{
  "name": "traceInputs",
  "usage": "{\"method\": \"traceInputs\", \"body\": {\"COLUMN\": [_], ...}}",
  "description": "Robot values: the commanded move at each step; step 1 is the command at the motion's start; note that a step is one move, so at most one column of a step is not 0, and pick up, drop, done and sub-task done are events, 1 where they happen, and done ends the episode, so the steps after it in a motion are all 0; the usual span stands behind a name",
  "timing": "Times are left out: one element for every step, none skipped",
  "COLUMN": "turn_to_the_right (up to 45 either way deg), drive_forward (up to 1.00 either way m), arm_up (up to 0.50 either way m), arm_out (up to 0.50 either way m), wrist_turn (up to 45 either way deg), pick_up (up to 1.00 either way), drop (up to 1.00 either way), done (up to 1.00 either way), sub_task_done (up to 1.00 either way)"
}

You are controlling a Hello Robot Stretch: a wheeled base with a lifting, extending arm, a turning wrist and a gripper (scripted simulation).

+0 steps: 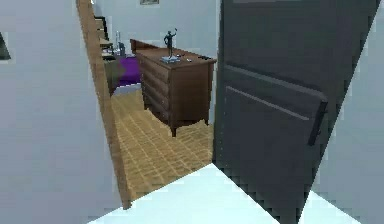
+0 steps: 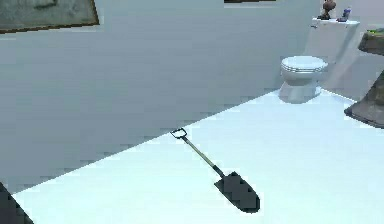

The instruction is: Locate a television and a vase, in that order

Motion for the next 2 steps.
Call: {"method": "traceInputs", "body": {"turn_to_the_right": [0.0, 6.0], "drive_forward": [1.00, 0.00], "arm_up": [0.00, 0.00], "arm_out": [0.00, 0.00], "wrist_turn": [0.0, 0.0], "pick_up": [0.00, 0.00], "drop": [0.00, 0.00], "done": [0.00, 0.00], "sub_task_done": [0.00, 0.00]}}
